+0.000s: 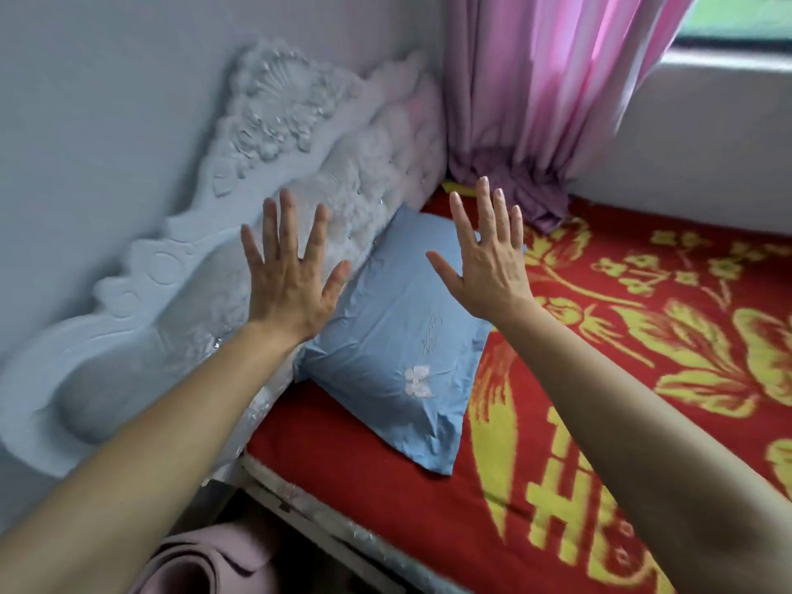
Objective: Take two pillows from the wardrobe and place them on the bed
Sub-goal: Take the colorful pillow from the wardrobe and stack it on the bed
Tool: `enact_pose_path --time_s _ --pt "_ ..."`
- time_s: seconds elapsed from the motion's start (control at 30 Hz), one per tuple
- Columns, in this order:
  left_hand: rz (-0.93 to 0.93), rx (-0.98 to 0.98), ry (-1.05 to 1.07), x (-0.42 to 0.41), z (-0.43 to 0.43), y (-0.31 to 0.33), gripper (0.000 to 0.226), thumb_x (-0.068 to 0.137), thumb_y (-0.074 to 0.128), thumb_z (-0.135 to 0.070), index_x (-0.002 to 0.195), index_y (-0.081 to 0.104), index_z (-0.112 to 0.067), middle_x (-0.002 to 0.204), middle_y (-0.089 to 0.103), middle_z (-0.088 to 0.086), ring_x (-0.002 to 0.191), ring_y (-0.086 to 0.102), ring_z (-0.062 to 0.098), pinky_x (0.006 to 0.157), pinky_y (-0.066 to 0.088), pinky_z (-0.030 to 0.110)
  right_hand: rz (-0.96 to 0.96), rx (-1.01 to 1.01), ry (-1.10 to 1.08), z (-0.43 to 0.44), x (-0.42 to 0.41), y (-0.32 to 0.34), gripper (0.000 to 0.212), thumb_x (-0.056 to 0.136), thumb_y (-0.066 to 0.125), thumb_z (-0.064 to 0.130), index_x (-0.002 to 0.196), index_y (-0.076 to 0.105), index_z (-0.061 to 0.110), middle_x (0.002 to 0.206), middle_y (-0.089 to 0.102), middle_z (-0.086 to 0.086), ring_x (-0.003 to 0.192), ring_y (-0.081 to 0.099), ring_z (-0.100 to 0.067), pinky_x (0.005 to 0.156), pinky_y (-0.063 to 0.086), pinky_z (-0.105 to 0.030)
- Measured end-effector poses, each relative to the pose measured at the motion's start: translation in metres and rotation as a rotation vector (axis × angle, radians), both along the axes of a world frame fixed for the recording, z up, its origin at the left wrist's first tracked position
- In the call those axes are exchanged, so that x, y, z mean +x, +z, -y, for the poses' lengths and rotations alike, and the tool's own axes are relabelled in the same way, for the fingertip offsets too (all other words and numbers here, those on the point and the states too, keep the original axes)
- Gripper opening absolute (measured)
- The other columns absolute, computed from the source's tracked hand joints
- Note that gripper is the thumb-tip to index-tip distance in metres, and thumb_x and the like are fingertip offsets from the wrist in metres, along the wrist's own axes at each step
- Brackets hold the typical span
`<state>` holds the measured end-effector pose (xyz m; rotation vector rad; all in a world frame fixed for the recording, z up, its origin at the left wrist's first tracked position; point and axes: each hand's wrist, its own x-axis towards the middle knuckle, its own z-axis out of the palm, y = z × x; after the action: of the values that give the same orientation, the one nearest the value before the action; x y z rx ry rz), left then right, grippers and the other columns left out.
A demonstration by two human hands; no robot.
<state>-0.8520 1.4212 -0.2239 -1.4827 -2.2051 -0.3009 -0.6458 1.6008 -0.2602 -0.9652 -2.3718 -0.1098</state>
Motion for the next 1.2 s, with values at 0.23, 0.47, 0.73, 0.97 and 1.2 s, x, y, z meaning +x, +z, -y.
enact_pose_path --time_s 0.23,0.47,0.73,0.97,1.2 --pt "-0.095 0.129 0.046 0.042 0.050 0.098 0.073 0.098 0.024 -0.059 0.157 0.004 -0.023 0.163 -0.002 0.021 0.151 -0.003 0.039 0.116 0.005 0.068 -0.114 0.130 -0.026 0.048 0.061 0.083 0.080 0.095 0.039 0.064 0.158 0.015 0.021 0.166 0.004 -0.015 0.152 0.007 -0.036 0.123 0.007 -0.055" --pt "-0.090 0.243 0.053 0.107 0.157 0.101 0.072 0.097 0.023 -0.061 0.157 0.004 -0.025 0.165 -0.002 0.015 0.151 -0.003 0.036 0.116 0.006 0.068 -0.101 0.188 -0.021 0.143 0.119 0.109 0.081 0.095 0.040 0.063 0.158 0.014 0.021 0.166 0.000 -0.014 0.152 0.005 -0.034 0.123 0.007 -0.055" --pt "-0.076 0.200 0.145 0.183 0.283 0.103 0.075 0.097 0.025 -0.062 0.157 0.007 -0.022 0.164 -0.003 0.017 0.151 -0.005 0.036 0.115 0.007 0.069 0.011 0.295 0.124 0.256 0.168 0.120 0.082 0.094 0.040 0.063 0.159 0.012 0.022 0.166 0.002 -0.018 0.153 0.006 -0.035 0.123 0.006 -0.055" --pt "-0.234 0.175 0.338 0.241 0.407 0.135 0.075 0.096 0.022 -0.063 0.157 0.006 -0.023 0.164 0.000 0.019 0.151 -0.002 0.037 0.116 0.008 0.068 -0.078 0.238 0.291 0.325 0.183 0.159 0.081 0.095 0.039 0.064 0.158 0.009 0.023 0.165 0.001 -0.017 0.153 0.006 -0.034 0.122 0.007 -0.057" --pt "-0.171 0.151 0.620 0.349 0.526 0.094 0.074 0.095 0.029 -0.059 0.156 0.012 -0.022 0.163 0.003 0.022 0.151 0.001 0.039 0.115 0.005 0.070 -0.065 0.164 0.610 0.419 0.211 0.107 0.083 0.094 0.045 0.061 0.159 0.011 0.023 0.166 0.002 -0.016 0.152 0.009 -0.033 0.122 0.003 -0.054"
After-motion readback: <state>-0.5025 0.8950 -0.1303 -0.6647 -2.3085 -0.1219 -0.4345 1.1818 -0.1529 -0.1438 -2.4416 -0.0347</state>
